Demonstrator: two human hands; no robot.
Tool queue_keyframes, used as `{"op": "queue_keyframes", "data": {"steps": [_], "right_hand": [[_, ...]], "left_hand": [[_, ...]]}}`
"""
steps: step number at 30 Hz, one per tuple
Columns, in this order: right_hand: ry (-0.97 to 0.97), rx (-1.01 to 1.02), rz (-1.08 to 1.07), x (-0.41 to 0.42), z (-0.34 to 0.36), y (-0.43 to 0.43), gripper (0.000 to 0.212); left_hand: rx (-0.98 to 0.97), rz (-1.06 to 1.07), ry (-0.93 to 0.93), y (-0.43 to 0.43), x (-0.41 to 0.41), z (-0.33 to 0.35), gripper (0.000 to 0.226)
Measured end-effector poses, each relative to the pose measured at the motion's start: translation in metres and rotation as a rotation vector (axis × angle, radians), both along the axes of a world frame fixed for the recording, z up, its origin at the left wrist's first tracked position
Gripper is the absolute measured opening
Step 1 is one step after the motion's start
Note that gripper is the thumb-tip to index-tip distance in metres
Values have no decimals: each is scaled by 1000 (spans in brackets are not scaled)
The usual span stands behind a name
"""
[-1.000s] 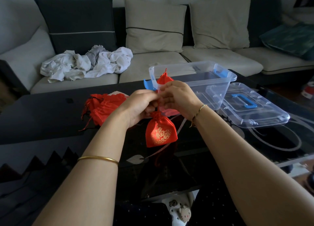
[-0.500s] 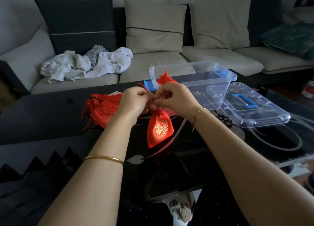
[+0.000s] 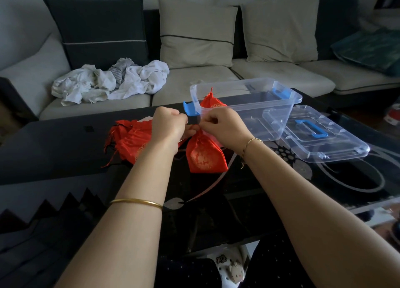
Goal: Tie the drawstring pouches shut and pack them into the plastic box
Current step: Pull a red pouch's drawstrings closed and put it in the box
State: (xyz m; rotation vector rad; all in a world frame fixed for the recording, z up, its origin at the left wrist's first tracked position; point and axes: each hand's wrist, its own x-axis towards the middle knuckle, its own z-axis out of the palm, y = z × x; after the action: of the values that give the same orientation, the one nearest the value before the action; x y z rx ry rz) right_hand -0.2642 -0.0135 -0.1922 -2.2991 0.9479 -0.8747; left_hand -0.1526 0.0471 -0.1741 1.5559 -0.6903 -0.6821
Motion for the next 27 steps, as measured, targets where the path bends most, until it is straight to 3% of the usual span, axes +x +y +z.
{"op": "queue_keyframes", "data": {"steps": [3, 11, 17, 20, 23, 27], "right_hand": [[-59, 115, -31, 1, -4, -2, 37], [-295, 399, -112, 10, -5, -2, 40], [-283, 468, -142, 3, -3, -4, 24], [-356, 625, -122, -8, -2, -7, 14], [-452, 799, -69, -12, 0, -6, 11], [-496, 934, 1, -12, 4, -2, 14]], "left_hand": [[-23, 8, 53, -1, -5, 3, 16], [-37, 102, -286, -11, -21, -1, 21], [-92, 88, -386, -9, -16, 2, 29], [-156, 29, -399, -3, -8, 7, 32], [-113, -87, -630, 2, -14, 5, 32], [-67, -46, -815, -1, -17, -5, 19]]}}
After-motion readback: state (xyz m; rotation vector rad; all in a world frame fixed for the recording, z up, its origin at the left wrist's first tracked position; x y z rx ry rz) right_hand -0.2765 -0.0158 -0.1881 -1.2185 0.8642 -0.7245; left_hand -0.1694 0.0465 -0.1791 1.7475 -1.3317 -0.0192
